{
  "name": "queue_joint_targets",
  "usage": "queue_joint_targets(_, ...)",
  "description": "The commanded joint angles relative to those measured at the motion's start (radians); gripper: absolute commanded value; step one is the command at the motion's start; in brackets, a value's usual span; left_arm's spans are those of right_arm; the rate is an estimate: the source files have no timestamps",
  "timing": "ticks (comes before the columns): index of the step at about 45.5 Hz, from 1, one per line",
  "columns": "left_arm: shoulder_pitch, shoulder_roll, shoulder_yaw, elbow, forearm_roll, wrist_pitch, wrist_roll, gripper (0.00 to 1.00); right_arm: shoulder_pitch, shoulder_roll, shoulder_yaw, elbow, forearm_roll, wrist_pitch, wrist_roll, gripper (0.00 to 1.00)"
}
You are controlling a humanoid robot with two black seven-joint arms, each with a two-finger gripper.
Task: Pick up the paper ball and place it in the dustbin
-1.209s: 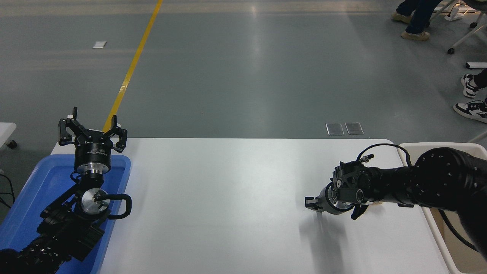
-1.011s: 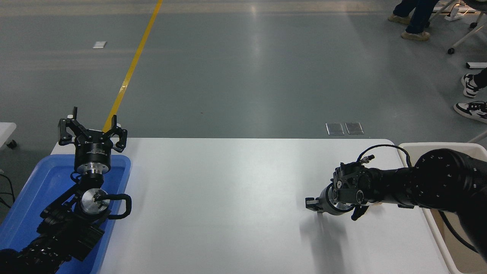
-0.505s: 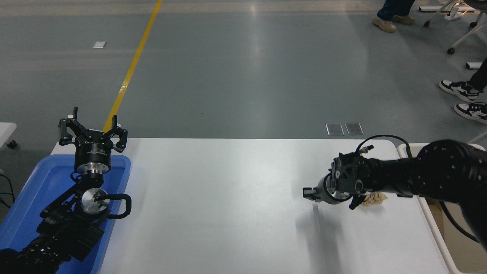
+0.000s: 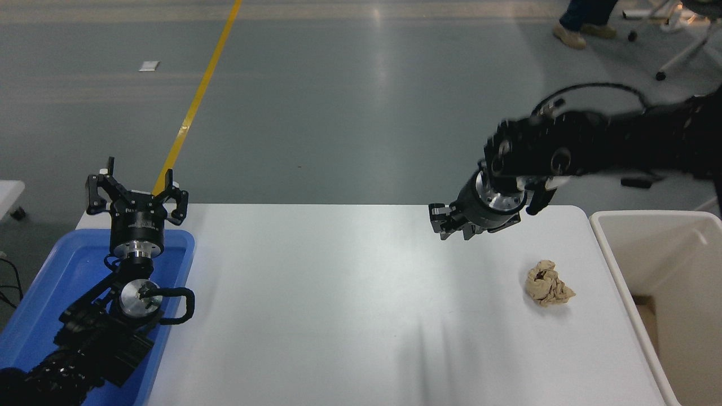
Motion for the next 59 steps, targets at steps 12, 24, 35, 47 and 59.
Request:
queue_joint_targets(12,0.0,0.0,0.0,0.0,0.0,0.0,0.0,0.99,0.321,-0.236,0.005,0.162,-0.096,0.216,-0.002,1.0)
queue_joint_targets(24,0.0,0.0,0.002,0.0,0.0,0.0,0.0,0.99,0.301,-0.243,-0.05,0.157,-0.208,0.216,-0.002,1.0)
queue_joint_targets(35,0.0,0.0,0.002,0.0,0.0,0.0,0.0,0.99,0.205,-0.284,-0.081,0.134,-0.323,0.216,0.0,1.0)
queue_joint_targets(47,0.0,0.0,0.002,0.0,0.0,0.0,0.0,0.99,-0.045,-0.353,-0.087,-0.011,-0.462,0.049,0.0,1.0)
queue_joint_targets(59,0.0,0.0,0.003,0.0,0.0,0.0,0.0,0.99,-0.404,-0.355,-0.07,-0.191,-0.513,-0.251,0.0,1.0)
